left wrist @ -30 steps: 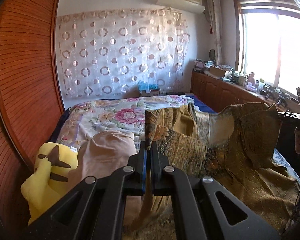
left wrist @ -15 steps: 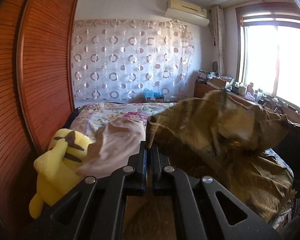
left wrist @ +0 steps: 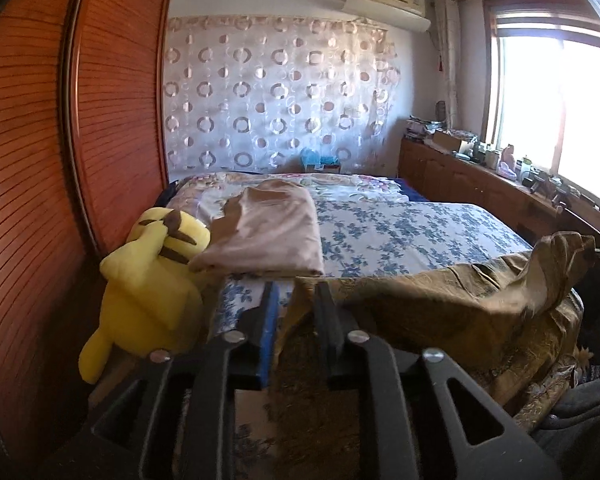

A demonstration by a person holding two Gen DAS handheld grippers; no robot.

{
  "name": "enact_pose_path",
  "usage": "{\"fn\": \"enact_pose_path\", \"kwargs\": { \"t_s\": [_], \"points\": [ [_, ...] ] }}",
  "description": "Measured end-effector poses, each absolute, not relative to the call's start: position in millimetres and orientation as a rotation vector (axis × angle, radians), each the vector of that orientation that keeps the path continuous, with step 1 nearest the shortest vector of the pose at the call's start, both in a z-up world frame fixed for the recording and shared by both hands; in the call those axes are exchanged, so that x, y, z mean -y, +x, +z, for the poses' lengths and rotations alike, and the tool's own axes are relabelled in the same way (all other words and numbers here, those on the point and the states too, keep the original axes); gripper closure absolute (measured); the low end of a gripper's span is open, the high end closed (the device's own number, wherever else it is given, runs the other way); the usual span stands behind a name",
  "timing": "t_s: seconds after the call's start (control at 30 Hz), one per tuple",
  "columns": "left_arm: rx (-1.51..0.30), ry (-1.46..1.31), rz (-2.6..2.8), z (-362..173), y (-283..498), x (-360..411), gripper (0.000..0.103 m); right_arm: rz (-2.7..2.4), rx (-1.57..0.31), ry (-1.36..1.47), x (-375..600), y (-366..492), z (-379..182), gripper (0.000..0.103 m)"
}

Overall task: Fold small clothes
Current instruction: 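Lift the shirt with the left gripper while the right gripper grasps and lifts its hem, then raise the gold paisley shirt high with both grippers, holding its edges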

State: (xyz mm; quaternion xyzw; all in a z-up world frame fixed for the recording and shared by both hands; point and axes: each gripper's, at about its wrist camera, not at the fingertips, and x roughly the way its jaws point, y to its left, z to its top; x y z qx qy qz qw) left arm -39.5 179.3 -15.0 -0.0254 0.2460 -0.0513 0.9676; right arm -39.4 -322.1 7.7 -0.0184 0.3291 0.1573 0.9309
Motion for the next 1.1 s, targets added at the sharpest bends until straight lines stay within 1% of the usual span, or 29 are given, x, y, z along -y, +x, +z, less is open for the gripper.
{"fn": "enact_pose_path", "kwargs": {
  "t_s": [0.07, 0.1, 0.13, 0.2, 0.27, 0.33, 0.37, 0.4, 0.5, 0.6, 0.8, 1.1],
  "points": [
    [-0.497, -0.066, -0.112, -12.4, -40.4, -186.2, 0.073, 0.325, -0.679, -0.056, 323.9, -40.8, 5.1, 0.096],
    [-0.5, -0.067, -0.107, -12.7, -42.5, -187.8, 0.068, 0.328, -0.674, -0.058, 326.1, -44.2, 4.3, 0.09],
    [-0.512, -0.063, -0.105, -12.4, -39.1, -188.8, 0.067, 0.327, -0.667, -0.057, 328.7, -43.2, 6.2, 0.084],
    [-0.528, -0.047, -0.111, -14.5, -34.3, -187.8, 0.065, 0.326, -0.645, -0.055, 332.1, -44.5, 11.4, 0.062],
    [-0.548, -0.037, -0.116, -18.4, -23.5, -183.9, 0.062, 0.301, -0.618, -0.05, 336.7, -44.7, 17.1, 0.053],
    [-0.559, -0.04, -0.126, -22.1, -16.1, -182.7, 0.057, 0.285, -0.598, -0.044, 339.9, -39.3, 21.7, 0.052],
    [-0.568, -0.04, -0.132, -24.2, -11.8, -182.0, 0.056, 0.284, -0.591, -0.044, 340.2, -37.7, 22.9, 0.05],
    [-0.577, -0.036, -0.137, -26.9, -7.7, -179.7, 0.054, 0.285, -0.582, -0.045, 340.2, -34.1, 24.5, 0.044],
    [-0.611, -0.019, -0.15, -36.2, 8.5, -173.8, 0.053, 0.254, -0.582, -0.056, 338.6, -16.8, 23.5, 0.034],
    [-0.655, -0.016, -0.15, -46.6, 26.9, -170.9, 0.053, 0.255, -0.612, -0.064, 333.9, 2.6, 12.1, 0.031],
    [-0.719, 0.041, -0.12, -63.5, 52.9, -166.8, 0.053, 0.28, -0.711, -0.045, 323.5, 43.9, -27.1, 0.031],
    [-0.832, -0.028, -0.208, -87.2, 81.2, -164.2, 0.053, 0.286, -0.83, -0.011, 325.6, 79.3, -65.6, 0.031]
  ]
}}
